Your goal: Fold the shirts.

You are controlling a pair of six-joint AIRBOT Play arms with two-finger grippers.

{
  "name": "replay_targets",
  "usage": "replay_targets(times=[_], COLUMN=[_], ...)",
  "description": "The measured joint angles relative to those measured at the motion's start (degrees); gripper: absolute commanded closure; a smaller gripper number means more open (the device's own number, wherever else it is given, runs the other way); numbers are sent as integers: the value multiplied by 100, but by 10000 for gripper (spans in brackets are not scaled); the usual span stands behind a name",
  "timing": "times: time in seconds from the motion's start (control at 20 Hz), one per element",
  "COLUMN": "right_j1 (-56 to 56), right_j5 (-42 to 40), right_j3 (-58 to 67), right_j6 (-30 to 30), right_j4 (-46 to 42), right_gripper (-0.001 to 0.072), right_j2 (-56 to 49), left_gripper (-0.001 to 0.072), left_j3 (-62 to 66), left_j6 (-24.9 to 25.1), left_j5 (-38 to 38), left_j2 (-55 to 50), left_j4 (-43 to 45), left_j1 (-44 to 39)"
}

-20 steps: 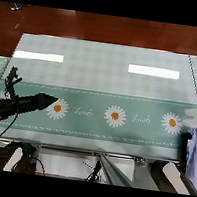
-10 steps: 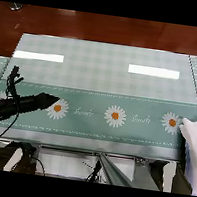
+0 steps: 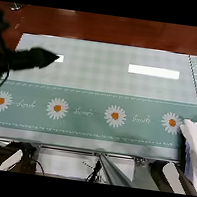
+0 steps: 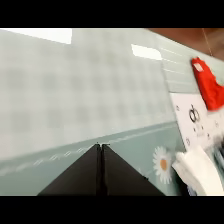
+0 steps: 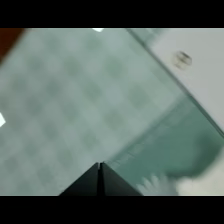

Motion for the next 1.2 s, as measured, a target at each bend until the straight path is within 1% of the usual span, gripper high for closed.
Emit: replay_targets(times=[0.1, 0.15, 0.2, 0.25, 0.35, 0.4, 0.5, 0.65, 0.75, 0.9, 1.2], right_j1=[1322, 2039, 2660, 3202, 4046, 4282, 4601, 4817, 4883, 4922, 4946], right_j5=[-697, -909, -1043, -1117, -1209, -1250, -1292, -1410, -1405, -1388, -1381], right_j3=[70, 68, 24, -59, -391, -584, -935, -1204, -1279, -1331, -1360], right_j6=[-280, -372, -431, -437, -181, -26, 330, 857, 1032, 1169, 1252], right_j4=[153, -44, -339, -675, -1526, -1858, -2343, -2546, -2518, -2492, -2500], right_gripper=[692, 692, 692, 692, 692, 692, 692, 692, 692, 692, 692], right_j2=[-289, -476, -667, -863, -1331, -1543, -1969, -2472, -2636, -2743, -2800], left_gripper=[686, 685, 684, 684, 683, 684, 683, 683, 683, 683, 683], left_j3=[1209, 1670, 1987, 2168, 2284, 2221, 1987, 1740, 1665, 1613, 1585], left_j6=[-26, -101, -280, -520, -1213, -1556, -2094, -2529, -2662, -2765, -2828], left_j5=[-170, -302, -380, -461, -640, -787, -953, -1150, -1198, -1255, -1290], left_j2=[-802, -1147, -1445, -1676, -2041, -2168, -2341, -2538, -2621, -2688, -2721], left_j4=[577, 1019, 1569, 2109, 3322, 3836, 4492, 4955, 5099, 5213, 5298], left_j1=[-704, -1091, -1447, -1727, -2061, -2107, -2035, -1867, -1808, -1768, -1749])
